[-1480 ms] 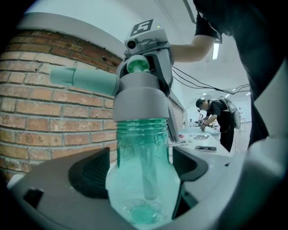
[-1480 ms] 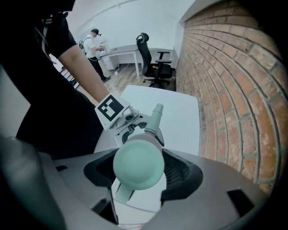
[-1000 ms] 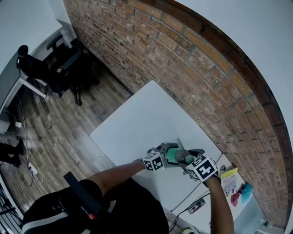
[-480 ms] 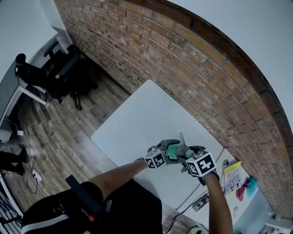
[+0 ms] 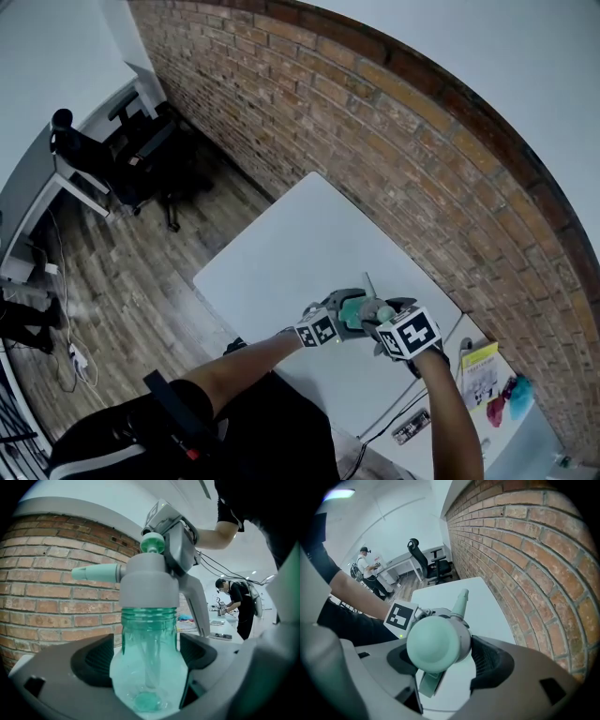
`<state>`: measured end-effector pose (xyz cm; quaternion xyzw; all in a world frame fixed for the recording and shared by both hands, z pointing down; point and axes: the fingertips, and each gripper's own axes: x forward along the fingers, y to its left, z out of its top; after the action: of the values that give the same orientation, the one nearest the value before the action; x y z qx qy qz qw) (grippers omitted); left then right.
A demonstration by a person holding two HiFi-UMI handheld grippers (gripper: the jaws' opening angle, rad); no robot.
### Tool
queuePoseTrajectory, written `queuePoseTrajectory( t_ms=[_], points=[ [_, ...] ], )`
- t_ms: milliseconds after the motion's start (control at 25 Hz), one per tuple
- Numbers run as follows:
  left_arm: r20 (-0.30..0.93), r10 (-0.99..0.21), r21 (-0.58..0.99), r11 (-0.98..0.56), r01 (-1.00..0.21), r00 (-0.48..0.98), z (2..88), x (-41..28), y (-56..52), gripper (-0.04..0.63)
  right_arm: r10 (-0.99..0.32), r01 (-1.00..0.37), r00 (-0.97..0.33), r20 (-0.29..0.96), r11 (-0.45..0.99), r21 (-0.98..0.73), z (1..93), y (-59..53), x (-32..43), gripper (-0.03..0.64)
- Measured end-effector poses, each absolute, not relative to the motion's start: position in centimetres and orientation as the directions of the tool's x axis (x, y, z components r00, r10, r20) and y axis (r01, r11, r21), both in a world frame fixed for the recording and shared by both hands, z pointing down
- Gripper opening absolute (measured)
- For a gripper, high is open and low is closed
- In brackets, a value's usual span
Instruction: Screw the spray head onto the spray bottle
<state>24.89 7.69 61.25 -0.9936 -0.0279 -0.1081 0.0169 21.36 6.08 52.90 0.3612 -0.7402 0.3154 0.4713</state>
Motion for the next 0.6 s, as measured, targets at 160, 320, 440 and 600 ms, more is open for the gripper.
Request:
queuePoseTrajectory(
  t_ms=[160, 320, 440, 600],
  points=[
    [0.221, 0.040, -0.019, -0.999, 0.046, 0.974, 61.43, 24.70, 7.89, 0.423, -0.243, -0.827, -0.302, 0.922, 0.548, -0.126, 53.09, 6.55, 21.15, 0.279],
    [0.227, 0.052, -0.014, -0.998, 0.057, 0.972, 61.42, 24.88, 7.46, 0.424, -0.270, -0.831, -0.297, 0.916, 0.545, -0.109, 53.09, 6.25, 21.36, 0.279],
    [0.226, 0.070, -0.009, -0.997, 0.074, 0.972, 61.40, 24.73, 7.64, 0.424, -0.259, -0.808, -0.285, 0.923, 0.583, -0.086, 53.29, 6.33, 21.24, 0.279],
    [0.218, 0.080, -0.007, -0.997, 0.083, 0.973, 61.34, 24.87, 7.78, 0.424, -0.206, -0.740, -0.252, 0.945, 0.671, -0.051, 53.32, 6.60, 21.33, 0.279]
  ],
)
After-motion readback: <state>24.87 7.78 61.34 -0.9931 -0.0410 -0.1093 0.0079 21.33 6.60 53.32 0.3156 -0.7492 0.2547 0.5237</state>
